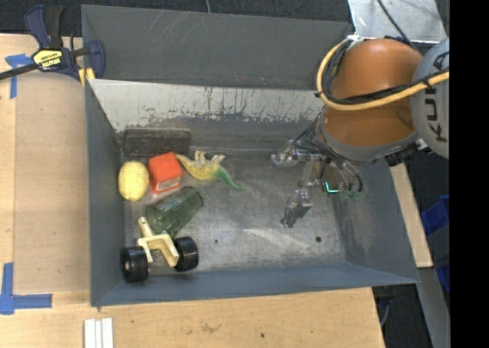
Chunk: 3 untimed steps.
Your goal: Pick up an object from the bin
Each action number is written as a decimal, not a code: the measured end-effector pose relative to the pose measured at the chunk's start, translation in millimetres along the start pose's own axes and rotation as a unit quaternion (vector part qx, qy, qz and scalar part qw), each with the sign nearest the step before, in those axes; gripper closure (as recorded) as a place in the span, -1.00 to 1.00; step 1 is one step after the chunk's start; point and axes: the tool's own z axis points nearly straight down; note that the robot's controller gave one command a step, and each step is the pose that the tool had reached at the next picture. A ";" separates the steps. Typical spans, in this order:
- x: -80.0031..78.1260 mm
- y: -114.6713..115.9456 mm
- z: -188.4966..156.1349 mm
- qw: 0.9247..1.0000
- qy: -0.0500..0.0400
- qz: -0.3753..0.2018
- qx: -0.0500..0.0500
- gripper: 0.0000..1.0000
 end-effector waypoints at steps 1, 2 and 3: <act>-1.6 0.0 -4.3 1.000 -0.004 0.000 0.000 -1.00; -17.8 1.6 34.2 1.000 -0.009 0.003 0.000 -1.00; -12.3 37.4 95.1 0.999 -0.006 -0.043 0.001 -1.00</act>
Offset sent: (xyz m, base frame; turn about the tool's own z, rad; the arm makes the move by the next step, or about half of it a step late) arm 0.0448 0.0062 -0.1370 0.0180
